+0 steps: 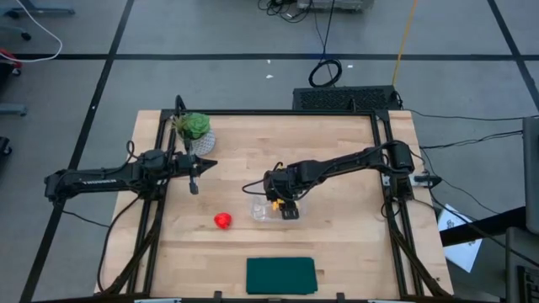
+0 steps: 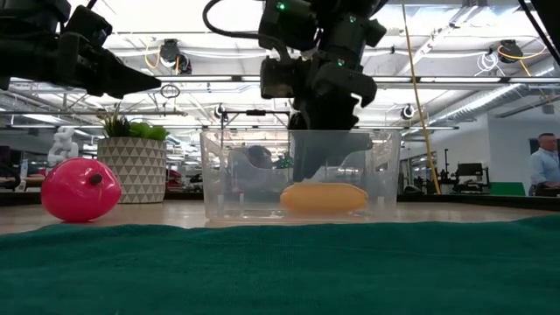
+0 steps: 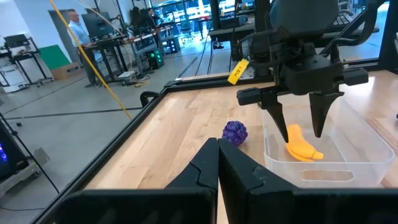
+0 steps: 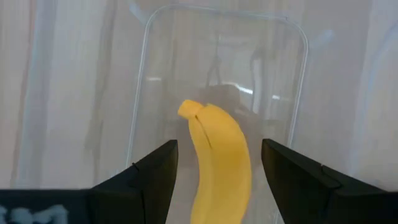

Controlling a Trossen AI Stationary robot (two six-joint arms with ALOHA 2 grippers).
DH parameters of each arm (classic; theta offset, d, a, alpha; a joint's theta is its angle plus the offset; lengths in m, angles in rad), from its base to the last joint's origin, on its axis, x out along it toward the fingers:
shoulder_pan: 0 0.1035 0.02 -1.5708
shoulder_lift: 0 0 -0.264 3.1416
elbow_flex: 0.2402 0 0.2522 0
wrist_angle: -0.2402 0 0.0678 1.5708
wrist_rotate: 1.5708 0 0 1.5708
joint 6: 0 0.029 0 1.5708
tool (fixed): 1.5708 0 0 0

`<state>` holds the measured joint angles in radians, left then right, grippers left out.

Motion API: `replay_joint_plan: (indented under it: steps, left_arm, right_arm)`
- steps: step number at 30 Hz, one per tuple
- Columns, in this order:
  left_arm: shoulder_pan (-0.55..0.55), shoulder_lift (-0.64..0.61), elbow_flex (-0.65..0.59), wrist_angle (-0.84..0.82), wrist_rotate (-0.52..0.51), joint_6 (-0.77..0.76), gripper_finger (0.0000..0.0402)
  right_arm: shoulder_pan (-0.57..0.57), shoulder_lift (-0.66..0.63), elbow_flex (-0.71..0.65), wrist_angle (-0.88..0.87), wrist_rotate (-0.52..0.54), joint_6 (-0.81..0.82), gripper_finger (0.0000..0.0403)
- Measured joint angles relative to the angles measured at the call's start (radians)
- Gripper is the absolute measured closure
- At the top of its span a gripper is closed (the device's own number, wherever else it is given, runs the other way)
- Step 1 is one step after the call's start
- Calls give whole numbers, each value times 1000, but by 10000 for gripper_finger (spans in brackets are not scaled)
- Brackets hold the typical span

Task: Pick and placing Produce into tupperware
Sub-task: Put the apple into the transparent bin

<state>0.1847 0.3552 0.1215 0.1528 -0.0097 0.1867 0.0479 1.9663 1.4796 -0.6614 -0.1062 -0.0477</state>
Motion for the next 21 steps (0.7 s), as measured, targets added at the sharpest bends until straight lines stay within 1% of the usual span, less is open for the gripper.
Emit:
replay_joint_plan:
  steps: [3, 21]
  left_arm:
    - [0, 0, 0, 0, 0, 0, 396]
    - [0, 0, 0, -1, 0, 0, 396]
  right_arm:
    - [0, 0, 16, -25, 3, -2, 181]
    - [0, 0, 19, -21, 5, -25, 181]
